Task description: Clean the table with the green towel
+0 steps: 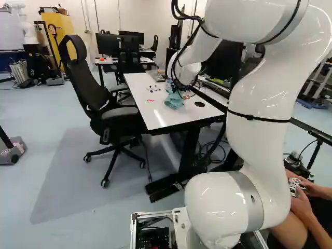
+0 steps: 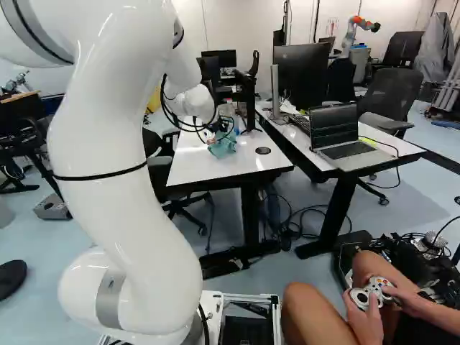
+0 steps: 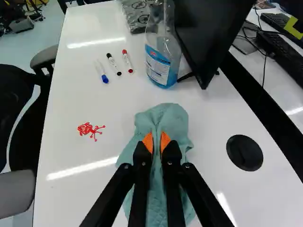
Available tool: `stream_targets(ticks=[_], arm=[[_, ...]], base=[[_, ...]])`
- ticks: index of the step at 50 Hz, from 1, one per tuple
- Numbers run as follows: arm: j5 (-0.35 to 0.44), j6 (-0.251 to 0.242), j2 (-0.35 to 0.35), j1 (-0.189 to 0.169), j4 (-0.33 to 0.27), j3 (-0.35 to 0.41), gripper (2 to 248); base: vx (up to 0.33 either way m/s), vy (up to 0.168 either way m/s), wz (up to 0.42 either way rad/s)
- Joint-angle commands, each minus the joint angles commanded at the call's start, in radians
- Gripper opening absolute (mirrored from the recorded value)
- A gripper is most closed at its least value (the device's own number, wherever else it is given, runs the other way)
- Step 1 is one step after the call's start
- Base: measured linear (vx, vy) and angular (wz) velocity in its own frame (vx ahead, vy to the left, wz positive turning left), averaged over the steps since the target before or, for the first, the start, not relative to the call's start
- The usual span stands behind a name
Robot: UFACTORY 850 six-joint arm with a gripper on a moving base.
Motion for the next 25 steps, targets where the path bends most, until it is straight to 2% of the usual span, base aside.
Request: stream_targets(ticks=[25], arm=[[0.000,0.000,-0.093,0.038,0.000,-0.113,39]], base=[[0.000,0.000,0.000]])
